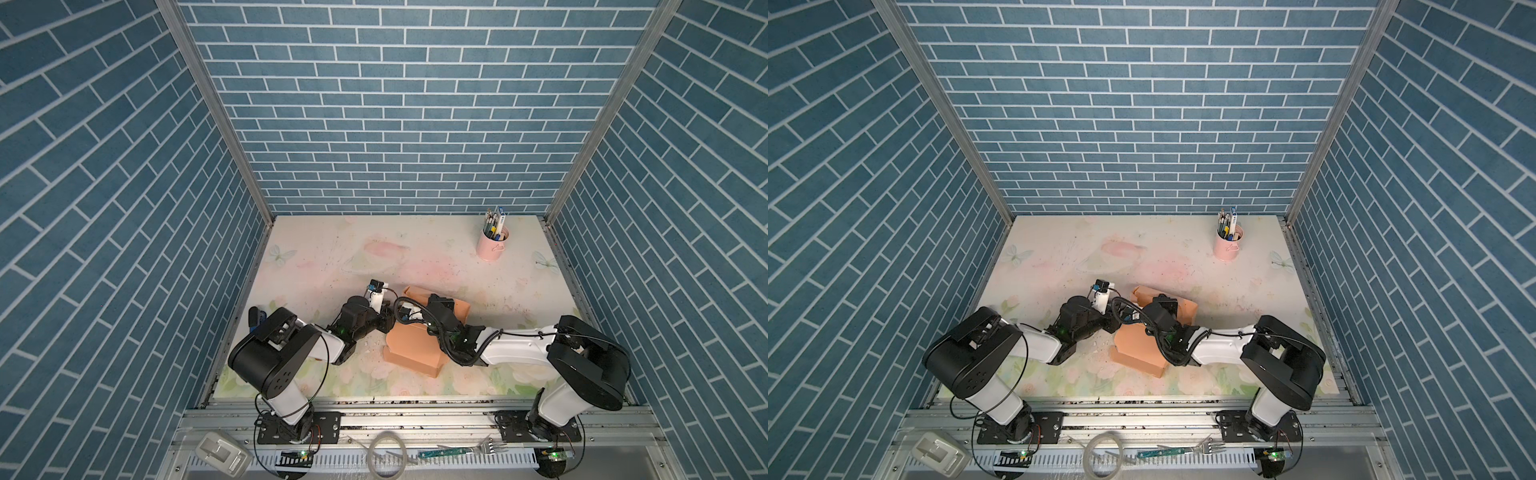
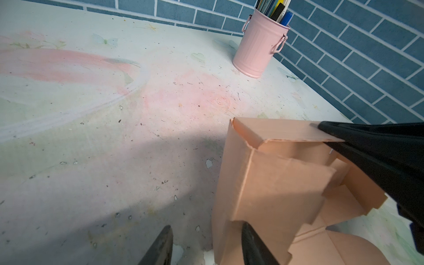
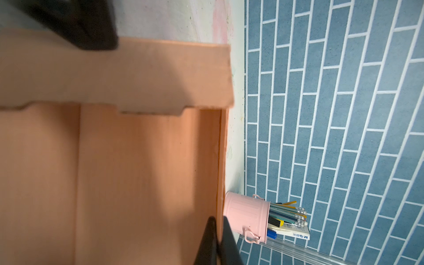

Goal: Fold the paper box

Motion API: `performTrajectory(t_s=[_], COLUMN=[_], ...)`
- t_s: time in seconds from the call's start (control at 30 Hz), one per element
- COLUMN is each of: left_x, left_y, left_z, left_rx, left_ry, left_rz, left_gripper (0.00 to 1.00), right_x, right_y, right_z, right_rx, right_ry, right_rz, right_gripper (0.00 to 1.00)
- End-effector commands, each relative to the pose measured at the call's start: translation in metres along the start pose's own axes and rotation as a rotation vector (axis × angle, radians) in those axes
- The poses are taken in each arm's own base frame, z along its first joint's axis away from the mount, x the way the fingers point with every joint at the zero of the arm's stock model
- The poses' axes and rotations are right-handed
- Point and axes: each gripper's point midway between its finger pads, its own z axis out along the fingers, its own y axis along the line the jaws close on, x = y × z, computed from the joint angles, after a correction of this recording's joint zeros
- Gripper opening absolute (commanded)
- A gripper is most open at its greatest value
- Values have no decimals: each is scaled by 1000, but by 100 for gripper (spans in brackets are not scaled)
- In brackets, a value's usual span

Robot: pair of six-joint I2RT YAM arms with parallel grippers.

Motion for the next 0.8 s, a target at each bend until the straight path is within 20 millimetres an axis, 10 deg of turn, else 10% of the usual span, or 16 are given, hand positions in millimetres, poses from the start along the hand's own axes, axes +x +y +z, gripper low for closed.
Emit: performTrajectory(t_s=[0.0, 0.77], left_x=[-5, -1], left_y=[-7, -24], left_z=[-1, 12], left_rx=[32, 71], left_ry=[-26, -6], left_rz=[5, 44], left_gripper=[50, 54], right_x=[4, 3], right_y=[4, 3], right_z=[-3, -5], right_rx=[0, -4], right_ry=[9, -6], right_rz=[-21, -8], right_gripper=[6, 7])
